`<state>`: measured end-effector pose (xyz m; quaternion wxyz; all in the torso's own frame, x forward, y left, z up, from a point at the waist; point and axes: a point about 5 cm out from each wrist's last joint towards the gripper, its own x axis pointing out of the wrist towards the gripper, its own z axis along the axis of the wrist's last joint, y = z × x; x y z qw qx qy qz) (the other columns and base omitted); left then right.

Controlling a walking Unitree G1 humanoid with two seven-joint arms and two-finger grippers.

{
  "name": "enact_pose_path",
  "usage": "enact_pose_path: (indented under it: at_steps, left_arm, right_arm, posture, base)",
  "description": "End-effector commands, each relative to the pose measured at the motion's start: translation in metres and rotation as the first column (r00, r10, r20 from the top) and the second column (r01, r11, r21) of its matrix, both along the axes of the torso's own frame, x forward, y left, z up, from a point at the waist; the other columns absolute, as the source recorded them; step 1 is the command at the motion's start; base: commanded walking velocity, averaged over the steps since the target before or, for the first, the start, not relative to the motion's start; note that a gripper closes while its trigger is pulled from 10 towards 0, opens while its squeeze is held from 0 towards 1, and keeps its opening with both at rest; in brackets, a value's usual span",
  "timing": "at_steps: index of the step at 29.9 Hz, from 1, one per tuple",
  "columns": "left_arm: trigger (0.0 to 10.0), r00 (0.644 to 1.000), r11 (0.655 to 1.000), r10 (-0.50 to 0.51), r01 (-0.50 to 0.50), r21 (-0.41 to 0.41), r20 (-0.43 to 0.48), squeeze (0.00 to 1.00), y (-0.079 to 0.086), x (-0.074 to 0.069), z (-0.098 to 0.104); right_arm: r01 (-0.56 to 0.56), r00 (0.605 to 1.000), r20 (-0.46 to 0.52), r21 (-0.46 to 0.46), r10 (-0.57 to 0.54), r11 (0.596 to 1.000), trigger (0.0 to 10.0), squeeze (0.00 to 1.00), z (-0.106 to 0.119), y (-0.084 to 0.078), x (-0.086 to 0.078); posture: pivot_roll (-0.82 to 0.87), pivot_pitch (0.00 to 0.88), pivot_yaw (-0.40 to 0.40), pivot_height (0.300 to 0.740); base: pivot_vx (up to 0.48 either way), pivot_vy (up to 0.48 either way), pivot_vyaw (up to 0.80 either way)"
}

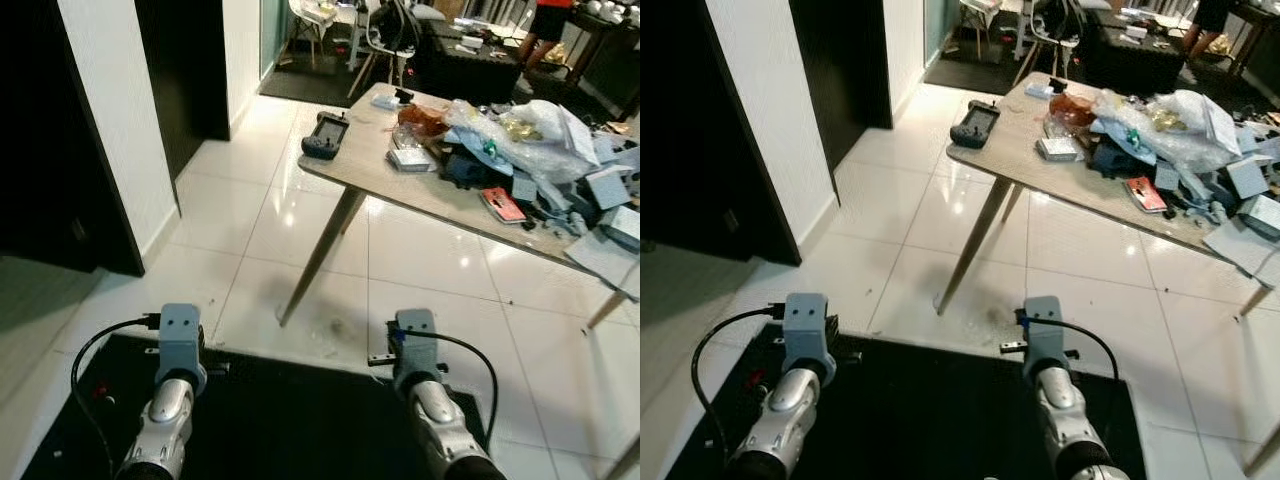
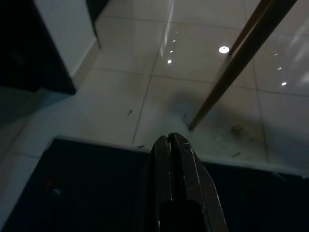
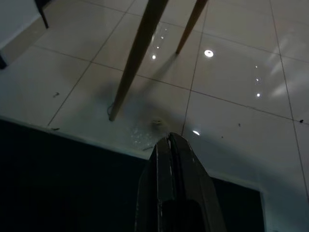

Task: Picking trash to rubbish bin

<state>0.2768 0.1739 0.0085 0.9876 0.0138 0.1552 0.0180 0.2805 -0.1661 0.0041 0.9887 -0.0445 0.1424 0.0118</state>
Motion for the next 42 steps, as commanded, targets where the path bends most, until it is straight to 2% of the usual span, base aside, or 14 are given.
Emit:
enact_pose_path:
  at_steps: [1, 4, 5, 6, 10, 14, 16, 18, 20, 23, 42]
  left_arm:
    - [10.0, 1.000, 1.000, -0.012, 0.012, -0.009, -0.009, 0.00, -0.005, -0.001, -0.002]
    - [10.0, 1.000, 1.000, -0.012, 0.012, -0.010, -0.004, 0.00, -0.005, -0.001, -0.001]
    - [10.0, 1.000, 1.000, -0.017, 0.017, -0.010, 0.000, 0.00, -0.006, 0.000, 0.000]
    - [10.0, 1.000, 1.000, -0.026, 0.026, -0.008, 0.005, 0.00, -0.006, 0.001, 0.001]
    - [10.0, 0.999, 0.999, -0.037, 0.037, 0.002, 0.006, 0.00, -0.006, 0.001, 0.001]
    - [10.0, 0.999, 0.999, -0.042, 0.042, 0.005, 0.004, 0.00, -0.006, 0.001, 0.001]
    - [10.0, 0.998, 0.998, -0.061, 0.061, 0.006, 0.000, 0.00, -0.007, -0.002, -0.001]
    - [10.0, 0.996, 0.996, -0.090, 0.090, -0.004, -0.022, 0.00, -0.011, -0.006, -0.006]
    - [10.0, 0.994, 0.994, -0.105, 0.105, 0.000, -0.033, 0.00, -0.013, -0.008, -0.008]
    - [10.0, 0.994, 0.995, -0.103, 0.103, 0.014, -0.030, 0.00, -0.014, -0.008, -0.008]
    - [10.0, 0.995, 0.995, -0.100, 0.101, 0.025, -0.021, 0.00, -0.013, -0.006, -0.005]
  right_arm:
    - [0.002, 1.000, 0.011, 0.003, -0.002, 1.000, 10.0, 0.00, 0.001, -0.001, 0.000]
    - [0.008, 1.000, 0.002, -0.001, -0.008, 1.000, 10.0, 0.00, 0.000, -0.002, 0.000]
    - [0.020, 0.999, -0.035, -0.017, -0.021, 1.000, 10.0, 0.00, -0.004, -0.004, -0.002]
    - [0.036, 0.991, -0.128, -0.077, -0.045, 0.996, 10.0, 0.00, -0.017, -0.009, -0.010]
    - [0.072, 0.973, -0.212, -0.095, -0.090, 0.993, 10.0, 0.00, -0.029, -0.016, -0.021]
    - [0.090, 0.974, -0.200, -0.093, -0.107, 0.992, 10.0, 0.00, -0.030, -0.018, -0.024]
    - [0.061, 0.982, -0.173, -0.081, -0.075, 0.995, 10.0, 0.00, -0.027, -0.016, -0.023]
    - [0.062, 0.979, -0.189, -0.088, -0.078, 0.994, 10.0, 0.00, -0.028, -0.016, -0.023]
    - [0.068, 0.965, -0.247, -0.102, -0.091, 0.992, 10.0, 0.00, -0.034, -0.017, -0.027]
    - [0.104, 0.962, -0.246, -0.078, -0.120, 0.992, 10.0, 0.00, -0.035, -0.018, -0.028]
    - [0.070, 0.972, -0.222, -0.055, -0.080, 0.996, 10.0, 0.00, -0.031, -0.009, -0.024]
  posture:
    - [0.00, 0.016, -0.063, 0.740]
    - [0.00, 0.016, -0.062, 0.740]
    - [0.00, 0.016, -0.062, 0.740]
    - [0.00, 0.014, -0.060, 0.740]
    - [0.00, 0.012, -0.060, 0.740]
    - [0.00, 0.011, -0.055, 0.740]
    - [-0.01, 0.011, -0.052, 0.740]
    - [-0.01, 0.008, -0.050, 0.740]
    - [-0.01, 0.008, -0.050, 0.740]
    - [-0.01, 0.004, -0.052, 0.740]
    - [-0.01, 0.010, -0.053, 0.740]
  base:
    - [0.356, 0.000, 0.00]
    - [0.358, 0.000, 0.00]
    - [0.356, 0.000, 0.00]
    - [0.352, 0.000, 0.00]
    - [0.345, 0.000, 0.00]
    - [0.340, 0.000, 0.00]
    - [0.326, 0.000, 0.00]
    - [0.244, 0.000, 0.00]
    - [0.000, 0.000, 0.00]
    - [0.000, 0.000, -0.79]
    - [0.000, 0.000, -0.80]
